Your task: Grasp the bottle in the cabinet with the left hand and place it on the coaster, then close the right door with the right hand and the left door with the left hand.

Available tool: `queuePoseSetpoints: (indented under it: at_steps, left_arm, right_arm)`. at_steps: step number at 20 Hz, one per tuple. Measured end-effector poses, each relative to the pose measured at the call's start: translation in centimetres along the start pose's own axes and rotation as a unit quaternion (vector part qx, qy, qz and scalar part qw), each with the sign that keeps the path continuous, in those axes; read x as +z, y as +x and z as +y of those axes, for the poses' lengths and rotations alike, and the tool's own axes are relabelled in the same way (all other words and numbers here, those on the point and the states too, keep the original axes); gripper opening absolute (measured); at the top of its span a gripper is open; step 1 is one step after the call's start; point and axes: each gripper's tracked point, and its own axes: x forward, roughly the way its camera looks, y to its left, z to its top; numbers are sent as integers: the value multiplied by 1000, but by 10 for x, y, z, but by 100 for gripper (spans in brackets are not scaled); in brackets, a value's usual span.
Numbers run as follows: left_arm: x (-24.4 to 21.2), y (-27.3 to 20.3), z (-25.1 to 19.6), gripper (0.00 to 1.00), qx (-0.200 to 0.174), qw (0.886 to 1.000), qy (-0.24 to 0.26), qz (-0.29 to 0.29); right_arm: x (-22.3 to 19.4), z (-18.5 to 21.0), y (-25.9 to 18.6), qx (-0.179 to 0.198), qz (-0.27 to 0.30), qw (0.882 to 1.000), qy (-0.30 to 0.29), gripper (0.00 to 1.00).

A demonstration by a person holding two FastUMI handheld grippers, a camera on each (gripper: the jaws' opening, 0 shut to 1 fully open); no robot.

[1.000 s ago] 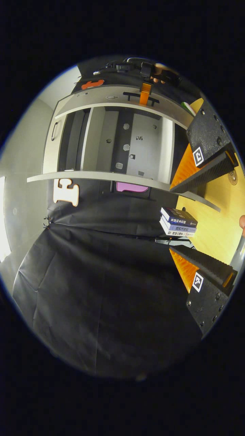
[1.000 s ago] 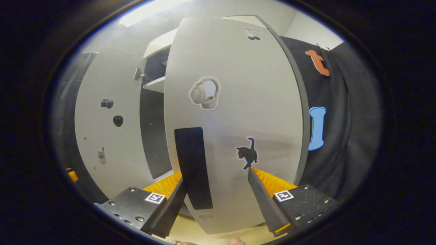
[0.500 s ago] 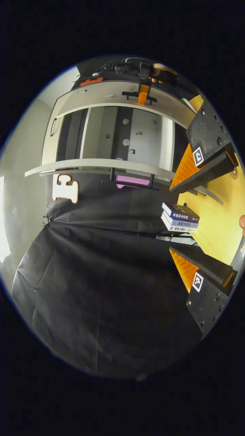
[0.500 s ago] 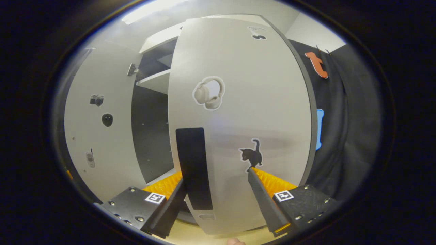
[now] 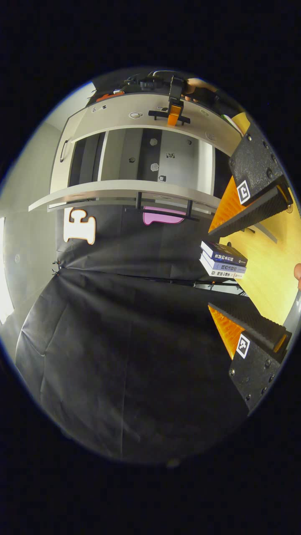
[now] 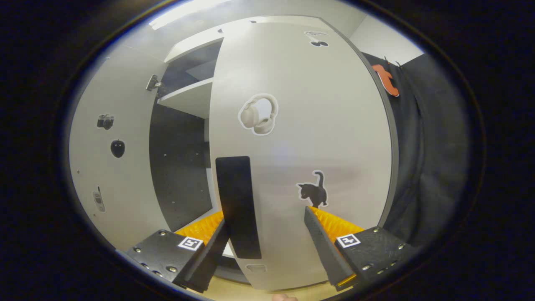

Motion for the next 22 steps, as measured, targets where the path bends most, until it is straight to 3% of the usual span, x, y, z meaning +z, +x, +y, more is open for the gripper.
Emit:
queuePoseSetpoints:
  at_steps: [6,13,14,22]
  left_arm:
    - [3,2,8,94,9,1000,4,-4]
    - [1,4,12,97,15,1000,-3,-1]
    - [0,5,12,94,15,1000,-2,-1]
    - [7,11,3,97,3,1000,4,-8]
  right_arm:
    - [0,2,7,-20,-9,1000,-4,100]
    - [1,1,14,-26,-13,999,-12,100]
    - [0,1,16,-28,-15,999,-13,100]
    - [-1,1,20,-38,-23,999,-19,100]
